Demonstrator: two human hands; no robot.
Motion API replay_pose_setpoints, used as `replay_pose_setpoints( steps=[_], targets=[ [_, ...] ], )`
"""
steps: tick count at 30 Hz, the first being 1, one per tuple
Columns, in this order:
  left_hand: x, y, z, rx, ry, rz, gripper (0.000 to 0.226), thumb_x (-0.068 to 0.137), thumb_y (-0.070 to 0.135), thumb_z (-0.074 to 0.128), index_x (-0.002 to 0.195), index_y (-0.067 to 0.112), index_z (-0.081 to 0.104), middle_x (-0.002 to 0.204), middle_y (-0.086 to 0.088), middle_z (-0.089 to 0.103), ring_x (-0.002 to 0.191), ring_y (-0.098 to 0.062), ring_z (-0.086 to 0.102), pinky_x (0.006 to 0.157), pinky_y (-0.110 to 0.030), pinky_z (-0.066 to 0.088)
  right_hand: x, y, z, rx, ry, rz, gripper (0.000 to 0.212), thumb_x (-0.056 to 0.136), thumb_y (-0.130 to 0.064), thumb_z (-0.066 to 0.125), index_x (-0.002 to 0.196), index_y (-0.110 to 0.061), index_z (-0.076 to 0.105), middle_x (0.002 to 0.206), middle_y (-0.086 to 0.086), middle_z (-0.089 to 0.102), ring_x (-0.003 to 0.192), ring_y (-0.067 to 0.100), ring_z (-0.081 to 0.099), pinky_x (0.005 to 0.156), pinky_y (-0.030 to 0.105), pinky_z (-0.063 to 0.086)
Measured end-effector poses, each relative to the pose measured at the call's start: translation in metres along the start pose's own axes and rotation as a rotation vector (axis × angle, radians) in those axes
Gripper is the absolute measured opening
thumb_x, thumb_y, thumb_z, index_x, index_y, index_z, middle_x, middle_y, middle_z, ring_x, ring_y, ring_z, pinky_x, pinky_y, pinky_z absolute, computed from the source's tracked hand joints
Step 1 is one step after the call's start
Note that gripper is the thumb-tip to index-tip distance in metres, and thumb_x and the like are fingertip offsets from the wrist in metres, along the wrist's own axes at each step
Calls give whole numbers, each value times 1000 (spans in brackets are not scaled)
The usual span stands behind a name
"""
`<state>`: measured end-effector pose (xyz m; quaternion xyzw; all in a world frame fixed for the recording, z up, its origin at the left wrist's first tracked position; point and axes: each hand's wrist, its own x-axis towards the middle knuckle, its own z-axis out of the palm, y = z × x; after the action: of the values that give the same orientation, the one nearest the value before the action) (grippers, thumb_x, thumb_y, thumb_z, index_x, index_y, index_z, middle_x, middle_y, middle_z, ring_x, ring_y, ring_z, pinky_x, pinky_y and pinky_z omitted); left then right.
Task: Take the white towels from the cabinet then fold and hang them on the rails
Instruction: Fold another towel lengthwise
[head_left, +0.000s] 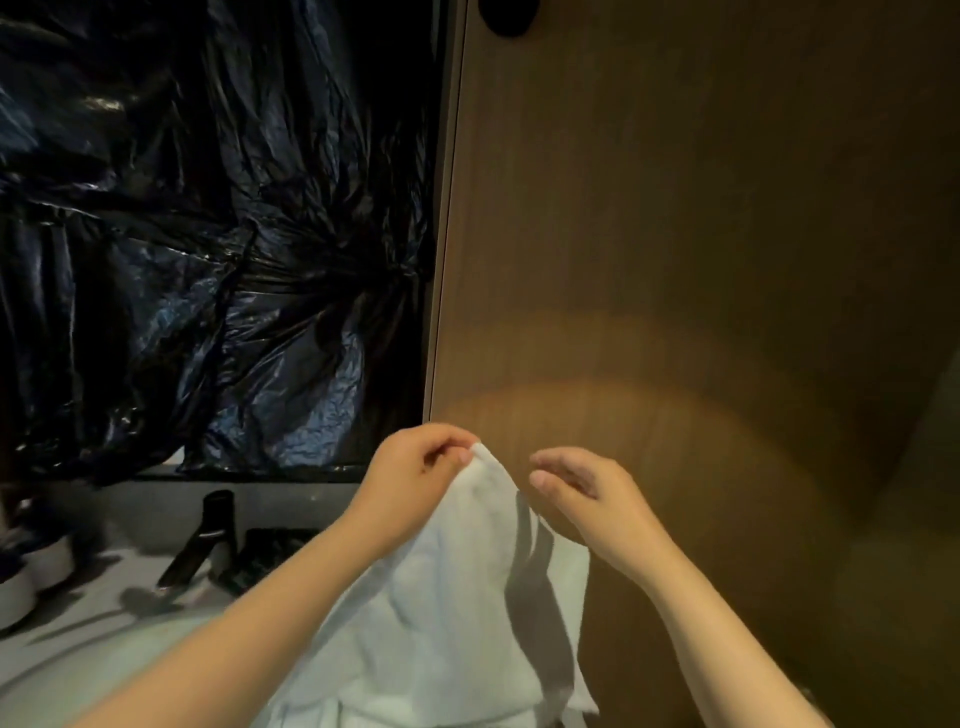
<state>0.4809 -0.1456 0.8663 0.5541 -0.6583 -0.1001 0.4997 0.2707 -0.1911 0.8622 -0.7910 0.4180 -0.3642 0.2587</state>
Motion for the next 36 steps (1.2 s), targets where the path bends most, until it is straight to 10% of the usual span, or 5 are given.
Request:
replay_pose_setpoints(
  steps=[4,16,31,36],
  targets=[
    [-25,3,15,-109,-30,-91,16,88,12,65,92,25,73,82,9,70,79,-5,63,72,-17,52,-25,20,26,184,-57,34,27,94,-34,62,120,-34,64,115,-22,67,109,-3,61,97,29,52],
    [-62,10,24,-329,-50,-227,18,83,15,72,94,28,67,82,4,69,74,-9,64,68,-19,53,-43,21,44,349,6,45,14,94,-24,60,87,-22,72,84,-6,68,85,12,64,73,24,53],
    [-98,-9,18,-275,-68,-274,6,83,21,72,80,25,74,80,13,71,78,-3,65,71,-15,51,-49,7,53,408,58,41,21,88,-42,63,91,-24,72,87,-6,69,88,16,65,73,28,54],
    [-97,-23,15,-217,-108,-208,21,83,42,70,74,23,76,74,3,70,70,-14,63,69,-34,52,-34,-1,36,330,131,-40,19,93,-37,61,93,-22,71,89,-8,69,89,14,64,77,30,53]
  ],
)
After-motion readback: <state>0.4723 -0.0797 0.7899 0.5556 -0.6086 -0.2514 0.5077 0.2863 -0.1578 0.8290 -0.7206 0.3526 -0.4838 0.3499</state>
